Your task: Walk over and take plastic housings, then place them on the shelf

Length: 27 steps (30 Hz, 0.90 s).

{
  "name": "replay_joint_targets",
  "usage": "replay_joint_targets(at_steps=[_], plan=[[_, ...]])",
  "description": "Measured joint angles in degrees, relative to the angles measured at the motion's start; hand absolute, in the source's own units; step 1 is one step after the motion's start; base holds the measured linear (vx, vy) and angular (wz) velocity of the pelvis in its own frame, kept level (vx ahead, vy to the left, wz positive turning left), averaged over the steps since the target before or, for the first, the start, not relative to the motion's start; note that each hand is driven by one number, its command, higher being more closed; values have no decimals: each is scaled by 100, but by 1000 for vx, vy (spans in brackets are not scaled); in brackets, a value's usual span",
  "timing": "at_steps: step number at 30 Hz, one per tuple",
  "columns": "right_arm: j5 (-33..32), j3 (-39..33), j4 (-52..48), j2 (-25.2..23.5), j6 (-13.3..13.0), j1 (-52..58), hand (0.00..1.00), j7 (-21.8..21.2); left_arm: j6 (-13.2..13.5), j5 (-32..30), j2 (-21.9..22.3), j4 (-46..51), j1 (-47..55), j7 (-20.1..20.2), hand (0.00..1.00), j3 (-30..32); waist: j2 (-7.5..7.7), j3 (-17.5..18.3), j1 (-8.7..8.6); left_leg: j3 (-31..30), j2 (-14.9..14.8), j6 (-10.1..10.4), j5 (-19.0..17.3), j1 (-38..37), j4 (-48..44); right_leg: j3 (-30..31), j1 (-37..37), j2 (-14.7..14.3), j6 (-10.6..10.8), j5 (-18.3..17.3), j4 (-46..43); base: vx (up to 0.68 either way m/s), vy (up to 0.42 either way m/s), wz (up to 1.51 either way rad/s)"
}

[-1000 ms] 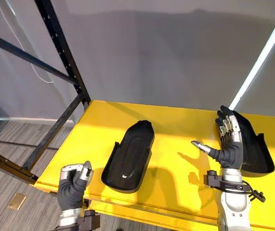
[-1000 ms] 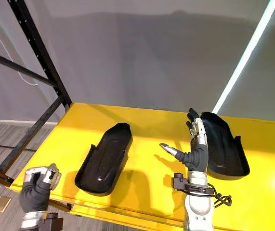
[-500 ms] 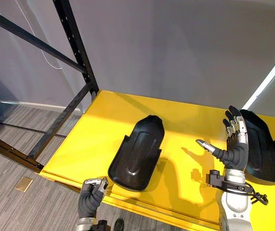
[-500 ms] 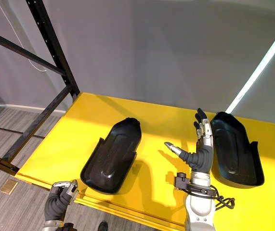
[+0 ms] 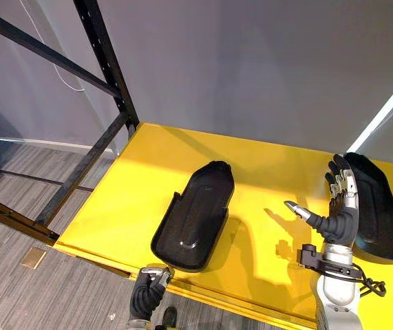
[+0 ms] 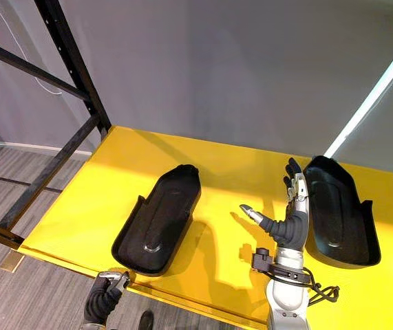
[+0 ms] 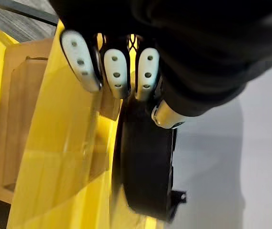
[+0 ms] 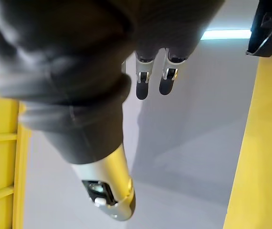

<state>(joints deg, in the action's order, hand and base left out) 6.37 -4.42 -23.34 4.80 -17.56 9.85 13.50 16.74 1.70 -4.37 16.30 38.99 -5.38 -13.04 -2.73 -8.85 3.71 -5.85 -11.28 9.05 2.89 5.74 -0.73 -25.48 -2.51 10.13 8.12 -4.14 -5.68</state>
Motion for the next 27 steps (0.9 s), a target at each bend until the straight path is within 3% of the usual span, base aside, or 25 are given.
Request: replay_joint_targets(at_steps=[5, 16, 23, 27], plan=[[-7, -6, 4, 4, -3, -1, 0, 1, 139, -75, -146, 1, 29, -119, 100, -99, 27, -17, 3, 123, -13, 0, 0, -38, 49, 125, 69, 1, -16, 13, 0, 0, 31, -11], [-112, 2, 9, -6, -4, -18, 0, -12, 167, -62, -211, 66, 36, -300, 100, -140, 83, -41, 8, 266, -23, 1, 2, -29, 62, 283, 181, 0, -51, 43, 5, -16, 30, -6], [-144, 12, 102, -17, -4, -28, 0, -77, 59, 388, -207, 309, 121, -315, 100, -180, 164, -38, 6, 268, -24, 9, 23, 11, 80, 291, 236, 0, -62, 55, 2, -6, 15, 0], [-149, 65, 206, -18, -4, -57, 0, -142, 156, 648, -148, 907, -135, -194, 100, -242, 199, -2, -17, 276, -24, 16, 57, -15, 140, 299, 242, 0, -65, 64, 2, -2, 9, 0]])
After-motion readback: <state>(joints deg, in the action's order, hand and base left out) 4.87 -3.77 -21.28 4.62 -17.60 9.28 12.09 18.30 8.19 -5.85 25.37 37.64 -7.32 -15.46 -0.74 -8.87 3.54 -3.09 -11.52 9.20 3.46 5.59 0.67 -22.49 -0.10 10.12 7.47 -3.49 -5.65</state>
